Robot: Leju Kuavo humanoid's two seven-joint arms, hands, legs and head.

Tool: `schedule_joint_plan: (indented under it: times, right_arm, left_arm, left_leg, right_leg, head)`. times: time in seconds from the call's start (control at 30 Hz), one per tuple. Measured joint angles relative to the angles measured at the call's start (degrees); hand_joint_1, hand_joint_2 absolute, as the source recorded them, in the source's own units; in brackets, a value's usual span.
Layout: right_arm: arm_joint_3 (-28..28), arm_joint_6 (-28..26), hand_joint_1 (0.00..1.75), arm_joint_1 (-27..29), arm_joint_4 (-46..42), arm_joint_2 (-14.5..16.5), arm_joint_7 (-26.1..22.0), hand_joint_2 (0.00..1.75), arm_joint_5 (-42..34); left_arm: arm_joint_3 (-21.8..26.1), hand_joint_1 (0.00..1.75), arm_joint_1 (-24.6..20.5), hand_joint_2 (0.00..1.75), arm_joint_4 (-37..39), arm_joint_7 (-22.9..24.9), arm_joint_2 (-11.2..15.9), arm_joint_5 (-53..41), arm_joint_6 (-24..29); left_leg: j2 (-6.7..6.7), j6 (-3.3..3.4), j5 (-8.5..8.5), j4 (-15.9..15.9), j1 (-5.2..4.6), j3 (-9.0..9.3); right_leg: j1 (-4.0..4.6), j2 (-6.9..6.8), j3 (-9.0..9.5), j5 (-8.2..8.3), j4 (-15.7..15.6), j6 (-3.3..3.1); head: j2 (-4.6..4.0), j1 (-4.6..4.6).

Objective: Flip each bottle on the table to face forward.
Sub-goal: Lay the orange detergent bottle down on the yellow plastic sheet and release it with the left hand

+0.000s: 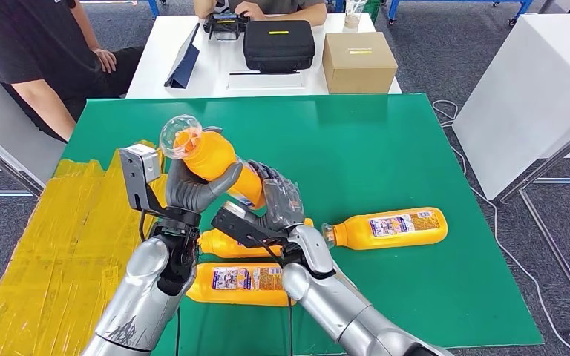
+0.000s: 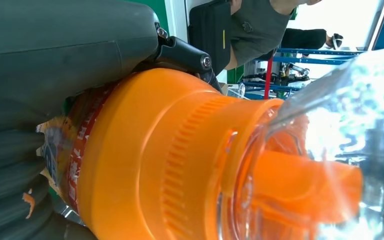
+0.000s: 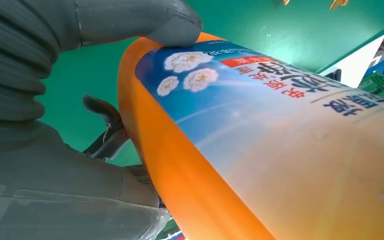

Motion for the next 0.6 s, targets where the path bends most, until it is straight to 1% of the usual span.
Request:
schedule_joint_plan:
  times: [0.43, 0.47, 0.5, 0.57, 0.6]
  right_arm:
    - [1.2, 0.0, 1.75, -0.9, 0.8, 0.0, 0.0, 1.75, -2.1]
    - [1.3, 0.0, 1.64, -1.0, 0.9, 0.0, 0.0, 1.75, -2.1]
    - [1.3, 0.0, 1.20, -1.1, 0.9, 0.0, 0.0, 1.75, -2.2]
    - [1.4, 0.0, 0.33, -1.2, 0.9, 0.0, -0.1, 0.87, -2.5]
    - [1.5, 0.0, 0.00, -1.2, 0.9, 0.0, -0.1, 0.44, -2.6]
  left_arm:
    - [-0.1, 1.75, 0.0, 1.75, 0.0, -0.8, 0.0, -3.0, 2.2]
    - [-0.1, 1.75, 0.0, 1.75, 0.0, -0.9, 0.0, -3.1, 2.3]
    - [-0.1, 1.75, 0.0, 1.75, -0.1, -1.0, 0.0, -3.1, 2.3]
    - [0.0, 1.75, 0.0, 1.75, -0.2, -1.1, 0.0, -3.1, 2.3]
    - [0.0, 1.75, 0.0, 1.75, -0.3, -1.1, 0.0, -3.1, 2.4]
  left_leg:
    - [0.00, 0.00, 0.00, 0.0, 0.00, 0.00]
    - [0.00, 0.00, 0.00, 0.0, 0.00, 0.00]
    - [0.00, 0.00, 0.00, 0.0, 0.00, -0.01]
    - [0.00, 0.00, 0.00, 0.0, 0.00, -0.01]
    - [0.00, 0.00, 0.00, 0.0, 0.00, -0.01]
  right_leg:
    - [0.00, 0.00, 0.00, 0.00, 0.0, 0.00]
    - [0.00, 0.00, 0.00, 0.00, 0.0, 0.00]
    - [0.00, 0.00, 0.00, 0.00, 0.0, 0.00]
    - [0.00, 0.00, 0.00, 0.00, 0.0, 0.00]
    - [0.00, 0.00, 0.00, 0.00, 0.0, 0.00]
  head:
    - [0.00, -0.01]
    - [0.00, -0.01]
    - [0.01, 0.00]
    - [0.01, 0.01]
    - [0.01, 0.01]
